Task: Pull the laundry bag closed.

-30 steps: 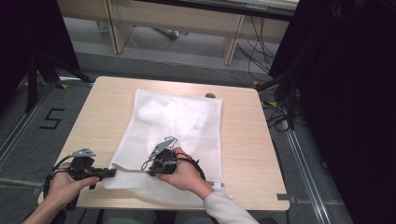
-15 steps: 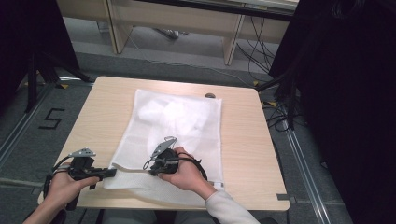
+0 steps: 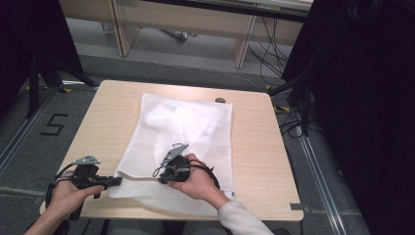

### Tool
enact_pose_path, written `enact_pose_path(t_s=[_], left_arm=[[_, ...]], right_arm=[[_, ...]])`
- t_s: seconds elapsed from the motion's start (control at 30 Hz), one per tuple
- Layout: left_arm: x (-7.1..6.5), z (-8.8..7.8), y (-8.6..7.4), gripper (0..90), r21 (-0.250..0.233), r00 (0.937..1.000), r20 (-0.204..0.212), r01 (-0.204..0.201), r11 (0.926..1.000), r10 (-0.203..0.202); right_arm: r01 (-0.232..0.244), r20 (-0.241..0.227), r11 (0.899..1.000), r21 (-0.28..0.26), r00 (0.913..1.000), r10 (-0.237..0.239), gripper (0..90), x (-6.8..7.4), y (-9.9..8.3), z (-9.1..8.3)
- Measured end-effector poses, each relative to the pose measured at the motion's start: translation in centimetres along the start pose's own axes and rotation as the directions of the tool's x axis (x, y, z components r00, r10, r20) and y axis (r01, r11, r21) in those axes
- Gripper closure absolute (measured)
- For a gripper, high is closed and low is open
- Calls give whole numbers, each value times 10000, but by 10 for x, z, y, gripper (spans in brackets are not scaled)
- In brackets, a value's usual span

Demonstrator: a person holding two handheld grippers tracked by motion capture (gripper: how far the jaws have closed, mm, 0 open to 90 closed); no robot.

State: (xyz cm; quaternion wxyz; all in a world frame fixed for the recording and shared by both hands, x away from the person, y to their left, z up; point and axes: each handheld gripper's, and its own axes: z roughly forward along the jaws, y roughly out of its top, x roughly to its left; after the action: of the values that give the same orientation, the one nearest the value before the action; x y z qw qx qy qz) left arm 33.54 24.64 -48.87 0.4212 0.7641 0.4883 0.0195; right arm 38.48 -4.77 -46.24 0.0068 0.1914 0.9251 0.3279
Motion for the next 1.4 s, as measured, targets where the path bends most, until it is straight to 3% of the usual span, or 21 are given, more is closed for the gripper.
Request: enact_pose_path(t_s=[0.3, 0.33, 0.47, 0.67, 0.77, 0.87, 0.9, 1.03, 1.07, 1.2, 1.4], left_arm=[[0, 0, 0, 856, 2, 10000, -18, 22, 10000, -22], [0, 0, 0, 856, -1, 10000, -22, 27, 10000, -27], [0, 1, 0, 856, 4, 10000, -29, 20, 10000, -20], [0, 1, 0, 855, -1, 10000, -9, 0, 10000, 0], [0, 1, 0, 856, -2, 10000, -6, 26, 10000, -26], [0, 1, 0, 855, -46, 10000, -65, 22, 10000, -23], [0, 1, 0, 855, -42, 10000, -56, 43, 10000, -43], [0, 1, 0, 855, -9, 10000, -61, 53, 10000, -53], [0, 1, 0, 856, -55, 10000, -81, 51, 10000, -52], [0, 2, 0, 855, 12, 9999, -85, 70, 10000, -69], [0, 2, 0, 855, 7, 9999, -98, 77, 10000, -77]], right_arm=[[58, 128, 9999, 105, 9999, -60, 827, -4, -5, -5], [-159, 53, 9998, 76, 9999, 159, 827, -3, -6, -6], [152, 144, 9999, 66, 9998, -153, 827, -5, -6, -5], [-254, 55, 9996, 108, 9997, 253, 827, -3, -8, -7], [86, 157, 9999, 53, 9998, -87, 827, -5, -8, -8], [-116, 213, 9999, 102, 9997, 114, 827, -5, -9, -9], [43, 176, 10000, 14, 9998, -43, 827, -6, -9, -9], [-202, 140, 9998, 65, 9997, 201, 827, -5, -9, -10], [86, 139, 10000, -37, 9999, -86, 827, -6, -9, -9], [-213, 155, 9998, -2, 9997, 213, 827, -6, -10, -12], [-127, 31, 9999, -56, 9999, 127, 827, -9, -12, -15]])
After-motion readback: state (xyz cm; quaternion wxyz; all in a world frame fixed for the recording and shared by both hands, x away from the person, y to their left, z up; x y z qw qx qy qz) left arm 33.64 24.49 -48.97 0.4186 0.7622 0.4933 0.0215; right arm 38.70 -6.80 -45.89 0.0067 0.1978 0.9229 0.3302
